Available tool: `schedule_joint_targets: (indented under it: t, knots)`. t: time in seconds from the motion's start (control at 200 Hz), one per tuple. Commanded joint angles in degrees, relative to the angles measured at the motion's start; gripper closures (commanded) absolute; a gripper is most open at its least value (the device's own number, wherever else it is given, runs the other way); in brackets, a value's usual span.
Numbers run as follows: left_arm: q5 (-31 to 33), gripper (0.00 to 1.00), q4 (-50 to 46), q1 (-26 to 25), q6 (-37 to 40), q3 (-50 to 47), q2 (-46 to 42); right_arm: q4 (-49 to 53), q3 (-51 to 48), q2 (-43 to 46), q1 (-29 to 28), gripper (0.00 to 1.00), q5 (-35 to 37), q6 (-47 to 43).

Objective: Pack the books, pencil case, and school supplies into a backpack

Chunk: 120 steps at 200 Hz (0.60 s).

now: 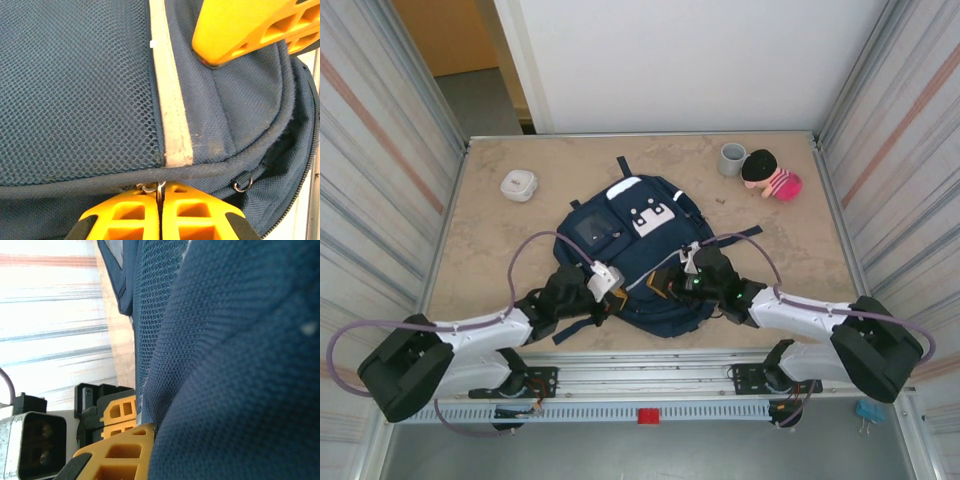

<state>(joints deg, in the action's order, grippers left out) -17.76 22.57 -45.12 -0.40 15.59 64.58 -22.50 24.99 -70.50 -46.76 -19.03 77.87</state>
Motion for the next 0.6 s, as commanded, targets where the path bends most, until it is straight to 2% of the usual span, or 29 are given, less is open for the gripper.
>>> schedule_joint_targets:
  t: [0.0, 0.276, 0.596]
  knots:
    - [-2.66, 1.0, -0.57, -1.16, -1.16, 1.56, -3.03, -4.59, 2.03, -2.11, -1.76, 0.96, 3.48, 1.77]
    - [-3.51, 1.0, -2.8, -2.87, -1.93, 1.06, -7.52, -7.78, 7.9, -8.35, -4.01, 1.0, 6.29, 1.05]
    - [-2.62, 1.0, -2.83, -5.3, -2.9, 1.64, -8.06, -6.03, 9.94, -8.78, -4.49, 1.0, 8.76, -0.94]
